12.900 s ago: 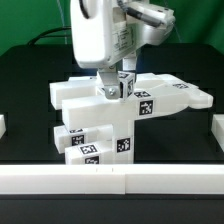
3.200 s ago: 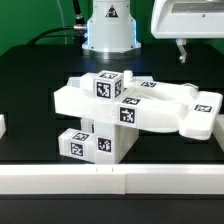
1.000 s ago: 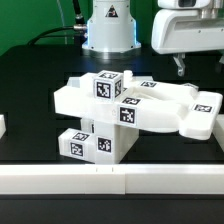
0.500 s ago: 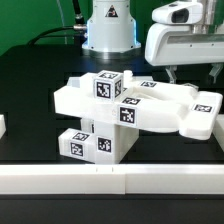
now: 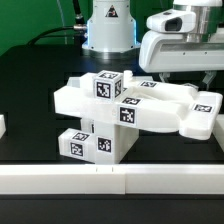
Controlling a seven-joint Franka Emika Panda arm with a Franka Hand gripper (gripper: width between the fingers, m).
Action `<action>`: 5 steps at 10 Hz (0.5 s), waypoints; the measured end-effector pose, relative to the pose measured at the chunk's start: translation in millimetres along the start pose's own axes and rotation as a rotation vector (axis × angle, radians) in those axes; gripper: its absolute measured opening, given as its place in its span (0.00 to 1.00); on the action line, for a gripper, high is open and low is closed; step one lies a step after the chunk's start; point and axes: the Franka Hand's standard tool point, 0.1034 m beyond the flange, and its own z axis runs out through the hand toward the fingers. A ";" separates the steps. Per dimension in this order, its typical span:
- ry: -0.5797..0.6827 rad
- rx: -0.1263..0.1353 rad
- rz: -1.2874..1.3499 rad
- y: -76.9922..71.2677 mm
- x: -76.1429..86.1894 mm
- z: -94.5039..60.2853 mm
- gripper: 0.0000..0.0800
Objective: Assemble chair
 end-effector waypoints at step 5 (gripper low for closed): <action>-0.001 -0.001 -0.001 -0.5 -0.2 0.8 0.36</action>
Offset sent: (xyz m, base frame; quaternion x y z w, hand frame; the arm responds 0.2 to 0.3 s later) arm 0.0038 0.0051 -0.0003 0.0009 -0.0004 0.0023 1.0000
